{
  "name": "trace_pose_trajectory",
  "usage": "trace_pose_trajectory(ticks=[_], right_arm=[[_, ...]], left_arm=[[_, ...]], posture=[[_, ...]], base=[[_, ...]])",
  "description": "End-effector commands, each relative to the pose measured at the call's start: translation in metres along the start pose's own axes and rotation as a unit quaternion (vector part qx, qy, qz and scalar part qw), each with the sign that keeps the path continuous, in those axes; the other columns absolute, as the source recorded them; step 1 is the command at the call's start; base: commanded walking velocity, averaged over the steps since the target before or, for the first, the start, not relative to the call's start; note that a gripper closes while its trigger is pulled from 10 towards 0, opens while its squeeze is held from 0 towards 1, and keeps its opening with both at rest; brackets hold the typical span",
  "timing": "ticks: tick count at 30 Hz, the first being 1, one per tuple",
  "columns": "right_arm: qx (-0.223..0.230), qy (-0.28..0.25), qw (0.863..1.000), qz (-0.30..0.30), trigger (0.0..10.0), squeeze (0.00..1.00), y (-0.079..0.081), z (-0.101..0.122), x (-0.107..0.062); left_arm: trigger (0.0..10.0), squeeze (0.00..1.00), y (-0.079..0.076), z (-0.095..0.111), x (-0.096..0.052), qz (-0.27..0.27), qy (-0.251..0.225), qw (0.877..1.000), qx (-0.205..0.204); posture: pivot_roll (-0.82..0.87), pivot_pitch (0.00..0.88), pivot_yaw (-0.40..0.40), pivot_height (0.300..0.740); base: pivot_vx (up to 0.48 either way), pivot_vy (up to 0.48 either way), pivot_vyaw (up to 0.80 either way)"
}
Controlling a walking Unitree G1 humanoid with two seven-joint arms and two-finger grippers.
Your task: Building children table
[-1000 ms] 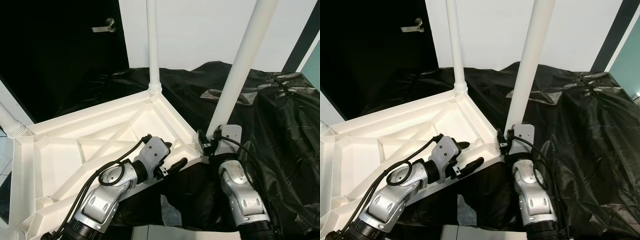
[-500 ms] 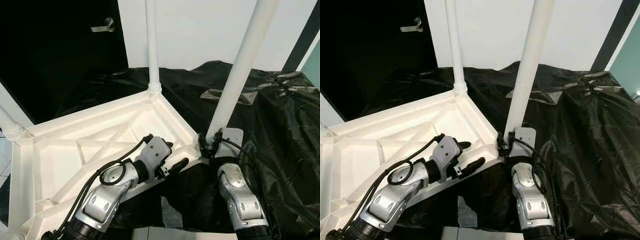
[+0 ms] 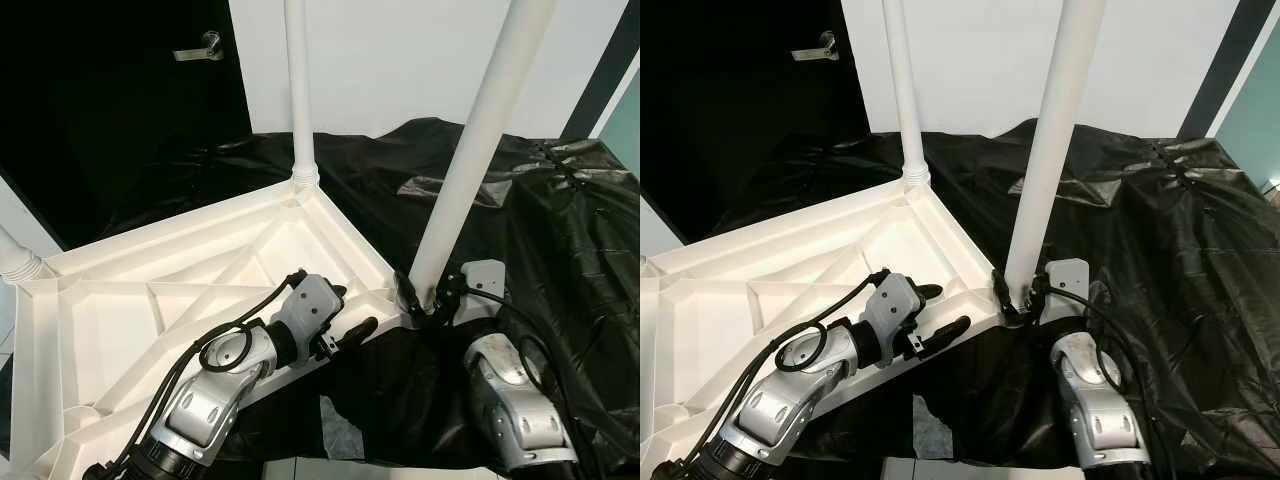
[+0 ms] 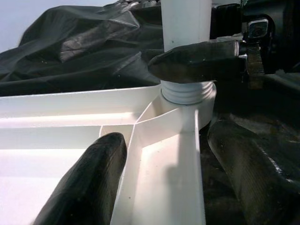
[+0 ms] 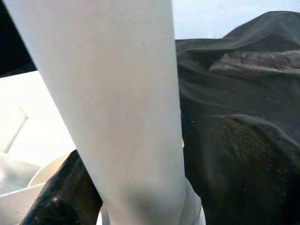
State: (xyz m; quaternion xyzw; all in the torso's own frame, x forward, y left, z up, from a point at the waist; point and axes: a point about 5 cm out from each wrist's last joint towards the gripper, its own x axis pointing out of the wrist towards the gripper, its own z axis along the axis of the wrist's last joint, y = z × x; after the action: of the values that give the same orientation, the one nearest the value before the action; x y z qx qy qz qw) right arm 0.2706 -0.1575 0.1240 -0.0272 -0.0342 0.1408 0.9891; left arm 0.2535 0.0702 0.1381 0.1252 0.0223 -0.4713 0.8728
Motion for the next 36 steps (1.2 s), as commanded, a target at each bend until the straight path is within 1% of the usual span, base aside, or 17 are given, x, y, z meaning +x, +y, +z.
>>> trace_pose_trajectory(ticks=[1, 2, 4, 5, 6, 7, 8, 11, 13, 14, 20, 23, 24, 25, 30, 34, 36], right_arm=[[0.001, -0.002, 0.999, 0.042, 10.0, 0.00, -0.003, -0.002, 0.001], [0.001, -0.002, 0.999, 0.042, 10.0, 0.00, -0.003, -0.002, 0.001], [-0.003, 0.000, 0.997, 0.077, 10.0, 0.00, -0.004, -0.001, 0.002], [-0.003, 0.000, 0.997, 0.077, 10.0, 0.00, -0.004, -0.001, 0.002], [-0.013, 0.000, 0.994, 0.113, 10.0, 0.00, -0.008, 0.002, 0.006], [-0.018, 0.002, 0.991, 0.131, 10.0, 0.00, -0.009, 0.003, 0.008], [-0.018, 0.002, 0.991, 0.131, 10.0, 0.00, -0.009, 0.003, 0.008], [-0.025, 0.008, 0.986, 0.163, 10.0, 0.00, -0.011, 0.005, 0.012], [-0.047, 0.016, 0.978, 0.202, 10.0, 0.00, -0.016, 0.008, 0.021], [-0.047, 0.016, 0.978, 0.202, 10.0, 0.00, -0.016, 0.008, 0.021], [-0.068, 0.032, 0.957, 0.281, 10.0, 0.00, -0.013, 0.012, 0.035], [-0.074, 0.032, 0.952, 0.294, 10.0, 0.00, -0.012, 0.012, 0.037], [-0.073, 0.033, 0.949, 0.304, 1.5, 0.00, -0.011, 0.012, 0.038], [-0.072, 0.036, 0.947, 0.312, 0.0, 0.00, -0.011, 0.011, 0.038], [-0.068, 0.044, 0.942, 0.325, 0.0, 0.00, -0.011, 0.007, 0.037], [-0.060, 0.051, 0.944, 0.322, 0.0, 0.00, -0.013, 0.003, 0.034], [-0.056, 0.054, 0.947, 0.312, 0.0, 0.00, -0.015, 0.001, 0.033]], left_arm=[[10.0, 0.00, 0.000, -0.002, -0.004, -0.023, -0.005, 1.000, -0.001], [10.0, 0.00, 0.000, -0.002, -0.004, -0.023, -0.005, 1.000, -0.001], [10.0, 0.00, 0.001, -0.003, -0.006, -0.024, -0.006, 1.000, 0.001], [10.0, 0.00, 0.001, -0.003, -0.006, -0.024, -0.006, 1.000, 0.001], [10.0, 0.00, 0.001, -0.002, -0.009, -0.034, -0.008, 0.999, -0.002], [10.0, 0.00, 0.000, -0.001, -0.010, -0.042, -0.009, 0.999, -0.004], [10.0, 0.00, 0.000, -0.001, -0.010, -0.042, -0.009, 0.999, -0.004], [10.0, 0.00, -0.001, 0.001, -0.013, -0.058, -0.012, 0.998, -0.011], [10.0, 0.00, -0.001, 0.002, -0.014, -0.068, -0.014, 0.997, -0.012], [10.0, 0.00, -0.001, 0.002, -0.014, -0.068, -0.014, 0.997, -0.012], [10.0, 0.00, -0.001, 0.005, -0.012, -0.061, -0.021, 0.998, -0.005], [10.0, 0.00, 0.000, 0.005, -0.012, -0.058, -0.022, 0.998, -0.005], [10.0, 0.00, 0.000, 0.006, -0.012, -0.054, -0.022, 0.998, -0.004], [10.0, 0.00, 0.000, 0.006, -0.012, -0.051, -0.022, 0.998, -0.004], [10.0, 0.00, -0.001, 0.006, -0.014, -0.044, -0.024, 0.999, -0.008], [10.0, 0.00, -0.002, 0.007, -0.015, -0.042, -0.025, 0.999, -0.011], [10.0, 0.00, -0.002, 0.007, -0.015, -0.043, -0.027, 0.999, -0.012]], posture=[[-0.03, 0.000, -0.003, 0.740], [-0.03, 0.000, -0.003, 0.740], [-0.02, 0.000, 0.002, 0.740], [-0.02, 0.000, 0.002, 0.740], [-0.02, 0.000, 0.005, 0.740], [-0.02, 0.000, 0.004, 0.740], [-0.02, 0.000, 0.004, 0.740], [-0.02, 0.000, 0.004, 0.740], [-0.01, 0.000, -0.001, 0.740], [-0.01, 0.000, -0.001, 0.740], [0.01, 0.000, -0.027, 0.740], [0.01, 0.000, -0.032, 0.740], [0.02, 0.000, -0.039, 0.740], [0.03, 0.000, -0.044, 0.740], [0.03, 0.000, -0.054, 0.740], [0.03, 0.000, -0.052, 0.740], [0.02, 0.000, -0.048, 0.740]], base=[[0.000, 0.000, 0.00], [0.000, 0.000, 0.00], [0.000, 0.000, 0.00], [0.000, 0.000, 0.00], [0.000, 0.000, 0.00], [0.000, 0.000, 0.00], [0.000, 0.000, 0.00], [0.000, 0.000, 0.00], [0.000, 0.000, 0.00], [0.000, 0.000, 0.00], [0.000, 0.000, 0.00], [0.000, 0.000, 0.00], [0.000, 0.000, 0.00], [0.000, 0.000, 0.00], [0.000, 0.000, 0.00], [0.000, 0.000, 0.00], [0.000, 0.000, 0.00]])
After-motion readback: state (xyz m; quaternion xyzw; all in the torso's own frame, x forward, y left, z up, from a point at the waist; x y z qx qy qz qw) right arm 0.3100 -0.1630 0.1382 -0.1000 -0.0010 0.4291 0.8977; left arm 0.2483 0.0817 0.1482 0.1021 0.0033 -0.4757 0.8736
